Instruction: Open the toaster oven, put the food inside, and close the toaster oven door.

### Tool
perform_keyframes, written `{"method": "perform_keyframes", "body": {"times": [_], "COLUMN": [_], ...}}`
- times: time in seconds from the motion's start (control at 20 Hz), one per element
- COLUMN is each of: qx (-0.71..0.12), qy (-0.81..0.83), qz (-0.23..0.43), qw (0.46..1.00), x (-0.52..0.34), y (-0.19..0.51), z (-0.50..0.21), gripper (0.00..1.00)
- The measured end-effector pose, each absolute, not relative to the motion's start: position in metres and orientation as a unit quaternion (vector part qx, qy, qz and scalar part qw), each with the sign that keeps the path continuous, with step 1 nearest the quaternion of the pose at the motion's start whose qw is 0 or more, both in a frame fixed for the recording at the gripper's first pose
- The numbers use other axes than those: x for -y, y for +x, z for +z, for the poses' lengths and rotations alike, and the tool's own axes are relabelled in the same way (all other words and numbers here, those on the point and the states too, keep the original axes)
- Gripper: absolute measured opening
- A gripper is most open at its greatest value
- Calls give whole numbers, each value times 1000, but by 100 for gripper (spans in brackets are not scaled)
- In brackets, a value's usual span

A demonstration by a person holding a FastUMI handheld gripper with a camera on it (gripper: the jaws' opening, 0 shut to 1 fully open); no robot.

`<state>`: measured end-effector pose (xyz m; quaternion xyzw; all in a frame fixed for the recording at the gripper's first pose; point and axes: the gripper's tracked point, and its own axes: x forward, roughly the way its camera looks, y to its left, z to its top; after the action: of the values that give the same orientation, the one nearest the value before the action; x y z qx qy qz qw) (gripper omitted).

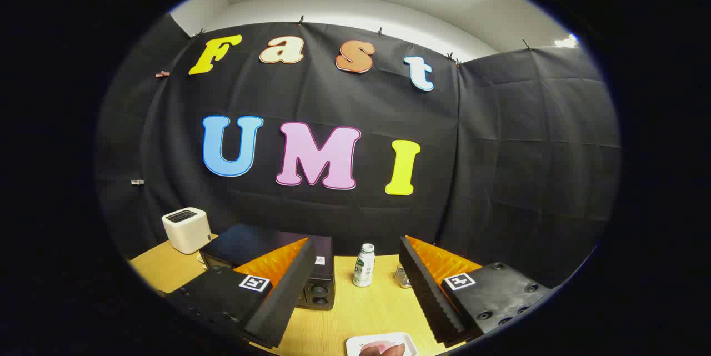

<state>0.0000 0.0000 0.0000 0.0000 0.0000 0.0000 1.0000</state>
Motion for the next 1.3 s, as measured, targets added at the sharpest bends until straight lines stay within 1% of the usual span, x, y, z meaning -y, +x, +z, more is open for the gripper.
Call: {"method": "perform_keyframes", "body": {"times": [0.85, 1.05, 1.3], "qx": [-22, -28, -43], "qy": [10, 20, 34], "qz": [11, 29, 63], "qw": [1000, 999, 997], "x": [-22, -50, -107], "y": [6, 7, 17], "z": [-11, -13, -20], "gripper": [98, 98, 98]}}
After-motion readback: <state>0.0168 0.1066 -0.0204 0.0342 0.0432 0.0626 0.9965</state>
